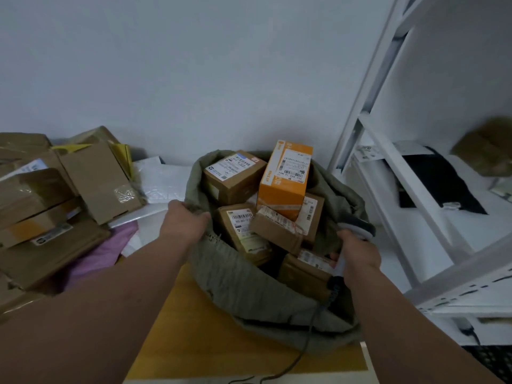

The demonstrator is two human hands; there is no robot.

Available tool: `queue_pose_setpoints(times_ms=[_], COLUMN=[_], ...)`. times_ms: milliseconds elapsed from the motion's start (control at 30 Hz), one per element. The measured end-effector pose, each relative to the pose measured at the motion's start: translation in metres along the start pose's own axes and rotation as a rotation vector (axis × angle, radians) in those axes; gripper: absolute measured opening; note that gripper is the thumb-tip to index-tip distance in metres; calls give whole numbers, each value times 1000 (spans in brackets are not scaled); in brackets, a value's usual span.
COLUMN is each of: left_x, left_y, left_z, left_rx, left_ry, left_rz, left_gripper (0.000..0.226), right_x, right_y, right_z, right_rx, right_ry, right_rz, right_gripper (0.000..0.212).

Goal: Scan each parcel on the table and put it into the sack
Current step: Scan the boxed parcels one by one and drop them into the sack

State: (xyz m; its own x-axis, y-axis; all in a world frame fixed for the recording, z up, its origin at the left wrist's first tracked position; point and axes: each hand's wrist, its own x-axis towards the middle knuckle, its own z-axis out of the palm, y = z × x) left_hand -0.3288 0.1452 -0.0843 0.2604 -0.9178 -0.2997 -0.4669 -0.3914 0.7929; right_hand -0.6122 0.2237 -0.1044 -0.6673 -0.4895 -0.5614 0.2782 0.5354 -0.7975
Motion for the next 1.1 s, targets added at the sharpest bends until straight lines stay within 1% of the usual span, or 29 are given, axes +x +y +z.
queue_pose_setpoints(times_ms=[100,200,300,400,467,533,600,733,800,867,933,1033,1067,1100], left_x=[4,10,18,21,25,27,30,27,25,27,31,33,33,33], left_y=[1,-1,2,11,16,18,20,26,31,37,38,38,39,41], left_z=[12,20,28,36,39,41,40,33,27,21,16,10,8,6], left_rx=[130,163,78,18,37,70,66,24,12,-30,-83,-89,-107,-133], left_ry=[71,90,35,-57,-80,-40,7,136,191,206,186,177,162,125], left_rz=[24,49,54,-6,-43,-50,-47,53,117,142,127,86,57,14], left_gripper=[74,78,71,61,48,37,33,43,39,29,24,21,26,36], right_x=[18,32,42,44,45,47,46,45,43,43,40,31,27,22], right_y=[1,3,5,5,6,6,5,6,9,11,11,0,-6,-14], right_z=[-8,-13,-19,-23,-19,-13,-8,-4,-7,-9,-7,3,7,12], right_rx=[86,196,265,227,209,211,221,272,268,251,253,238,224,200], right_ry=[2,15,-38,-126,-157,-151,-134,-89,-113,-161,-193,-166,-144,-116], right_rz=[74,138,213,263,276,280,280,295,309,327,308,199,148,93], right_gripper=[21,17,32,38,44,47,49,52,46,37,32,23,23,27])
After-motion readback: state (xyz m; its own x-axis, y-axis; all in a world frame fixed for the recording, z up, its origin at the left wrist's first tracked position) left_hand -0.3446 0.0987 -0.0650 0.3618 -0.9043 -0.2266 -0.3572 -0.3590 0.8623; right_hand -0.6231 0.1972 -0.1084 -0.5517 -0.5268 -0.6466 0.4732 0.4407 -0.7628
